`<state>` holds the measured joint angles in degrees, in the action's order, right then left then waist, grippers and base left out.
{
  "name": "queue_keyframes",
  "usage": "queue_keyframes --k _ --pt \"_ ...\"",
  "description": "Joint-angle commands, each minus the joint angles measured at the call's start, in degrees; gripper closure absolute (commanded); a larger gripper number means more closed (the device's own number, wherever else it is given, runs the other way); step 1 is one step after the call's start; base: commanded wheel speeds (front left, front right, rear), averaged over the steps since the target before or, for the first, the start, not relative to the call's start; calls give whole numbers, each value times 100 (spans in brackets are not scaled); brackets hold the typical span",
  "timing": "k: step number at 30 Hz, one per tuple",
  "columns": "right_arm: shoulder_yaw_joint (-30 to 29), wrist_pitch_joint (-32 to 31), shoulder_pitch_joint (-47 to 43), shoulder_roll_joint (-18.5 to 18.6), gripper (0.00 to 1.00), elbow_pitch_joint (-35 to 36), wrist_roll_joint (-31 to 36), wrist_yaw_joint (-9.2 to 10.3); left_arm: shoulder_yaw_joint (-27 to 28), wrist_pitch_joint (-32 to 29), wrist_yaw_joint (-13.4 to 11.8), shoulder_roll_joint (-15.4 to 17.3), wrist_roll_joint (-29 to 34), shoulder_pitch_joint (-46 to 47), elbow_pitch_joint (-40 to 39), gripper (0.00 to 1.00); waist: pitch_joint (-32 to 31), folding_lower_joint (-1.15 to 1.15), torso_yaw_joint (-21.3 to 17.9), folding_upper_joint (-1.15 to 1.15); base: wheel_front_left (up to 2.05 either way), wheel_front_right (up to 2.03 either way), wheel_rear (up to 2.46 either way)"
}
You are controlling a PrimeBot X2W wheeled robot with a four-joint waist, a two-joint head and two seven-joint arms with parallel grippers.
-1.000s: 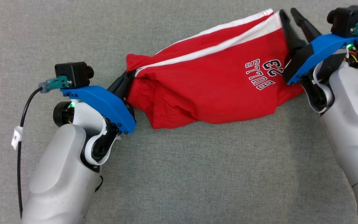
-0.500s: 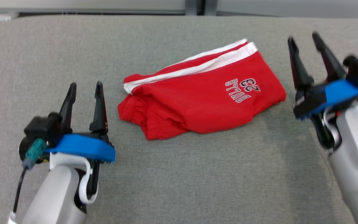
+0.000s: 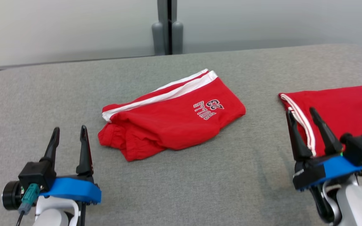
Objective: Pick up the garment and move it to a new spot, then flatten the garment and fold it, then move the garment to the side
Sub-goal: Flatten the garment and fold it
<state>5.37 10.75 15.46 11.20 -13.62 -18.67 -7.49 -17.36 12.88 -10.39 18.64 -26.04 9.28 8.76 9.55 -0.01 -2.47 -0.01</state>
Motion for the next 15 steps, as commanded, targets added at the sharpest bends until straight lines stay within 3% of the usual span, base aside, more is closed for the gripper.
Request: queue_keyframes --k 1,15 --pt "-97 -115 -335 -75 0 264 83 0 7 -47 -59 68 22 -145 -74 0 -174 1 -159 1 0 0 0" --pt "-459 -749 -1322 -376 0 1429 308 0 11 -394 -282 191 -100 -657 -403 0 -350 1 -282 1 0 0 0"
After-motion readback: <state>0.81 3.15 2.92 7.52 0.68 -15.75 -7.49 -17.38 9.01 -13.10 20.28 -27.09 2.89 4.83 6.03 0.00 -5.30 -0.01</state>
